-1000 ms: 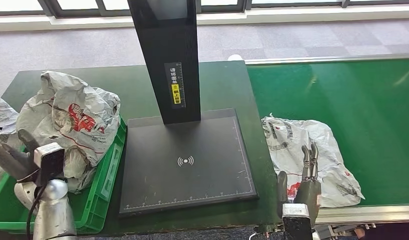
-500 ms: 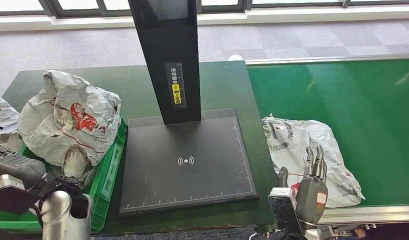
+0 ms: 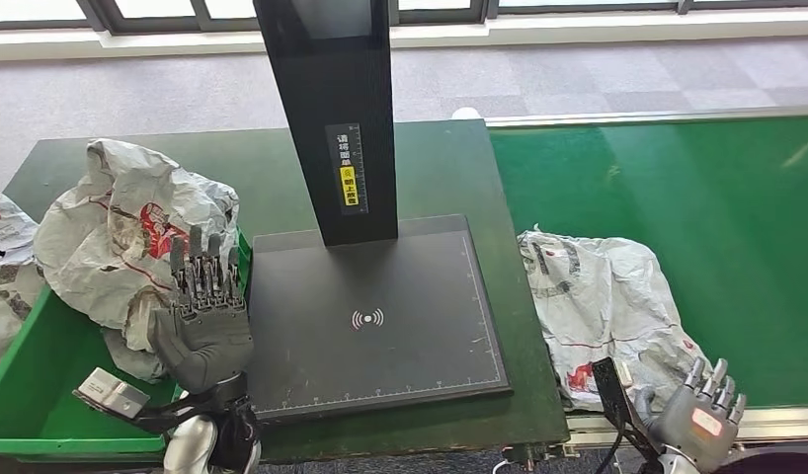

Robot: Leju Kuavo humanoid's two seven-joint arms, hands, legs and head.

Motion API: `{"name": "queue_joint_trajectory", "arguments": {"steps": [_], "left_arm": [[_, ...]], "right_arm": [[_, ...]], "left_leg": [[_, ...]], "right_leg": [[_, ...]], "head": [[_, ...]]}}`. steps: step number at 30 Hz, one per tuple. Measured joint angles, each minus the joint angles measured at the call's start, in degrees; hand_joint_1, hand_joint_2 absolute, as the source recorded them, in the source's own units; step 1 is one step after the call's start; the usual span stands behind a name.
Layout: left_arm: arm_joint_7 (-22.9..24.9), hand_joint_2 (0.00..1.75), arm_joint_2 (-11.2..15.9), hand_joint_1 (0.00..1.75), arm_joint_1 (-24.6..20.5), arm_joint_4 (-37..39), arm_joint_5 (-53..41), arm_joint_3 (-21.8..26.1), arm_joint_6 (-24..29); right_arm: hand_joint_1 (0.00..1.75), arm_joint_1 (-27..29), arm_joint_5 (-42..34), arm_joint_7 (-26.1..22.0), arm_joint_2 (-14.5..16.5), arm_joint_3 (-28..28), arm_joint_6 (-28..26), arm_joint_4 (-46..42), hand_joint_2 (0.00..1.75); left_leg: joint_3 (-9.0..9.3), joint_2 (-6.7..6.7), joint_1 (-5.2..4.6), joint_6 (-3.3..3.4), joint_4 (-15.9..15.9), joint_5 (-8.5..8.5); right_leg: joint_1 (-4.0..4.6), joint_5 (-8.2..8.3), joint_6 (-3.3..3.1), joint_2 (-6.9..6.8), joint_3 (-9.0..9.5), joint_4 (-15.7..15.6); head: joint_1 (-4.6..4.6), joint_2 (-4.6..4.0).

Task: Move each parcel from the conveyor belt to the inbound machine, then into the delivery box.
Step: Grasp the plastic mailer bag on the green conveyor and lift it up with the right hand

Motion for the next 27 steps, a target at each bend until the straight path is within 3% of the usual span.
{"name": "queue_joint_trajectory", "arguments": {"steps": [10,16,20,27], "left_arm": [[-0.9,0.0,-1.0,0.0,-0.5,5.2,0.0,-0.9,-3.6],[-1.1,0.0,-1.0,0.0,-0.5,6.3,-1.3,-1.0,-1.8],[-1.1,0.0,-1.1,0.0,-0.3,6.6,-1.3,-0.5,-1.3],[-1.2,0.0,-1.4,0.0,0.8,6.6,-4.5,0.3,0.6]], "right_arm": [[0.0,-2.7,-1.0,0.3,-1.0,-2.3,0.3,4.6,1.75],[0.0,-3.9,-2.8,0.1,-1.5,-2.4,-1.1,7.2,1.75],[0.0,-4.9,-4.7,-3.4,-1.4,-2.1,-3.3,8.4,1.75],[0.0,-6.7,-5.9,-5.3,0.1,1.9,-4.2,8.7,1.75]], "left_leg": [[0.01,0.03,0.01,0.0,0.0,0.0],[-0.01,0.01,0.01,0.0,0.0,0.0],[-0.09,-0.03,0.01,0.0,0.0,0.0],[-0.03,-0.09,0.01,0.0,0.0,0.01]], "right_leg": [[-0.02,-0.03,-0.01,0.02,0.01,0.0],[-0.03,-0.03,0.0,0.0,0.04,0.0],[-0.02,-0.03,0.0,-0.04,0.05,0.0],[0.01,-0.04,0.0,-0.08,0.04,0.0]], "head": [[0.02,0.0],[0.02,0.0],[0.02,0.0],[0.02,0.0]]}}
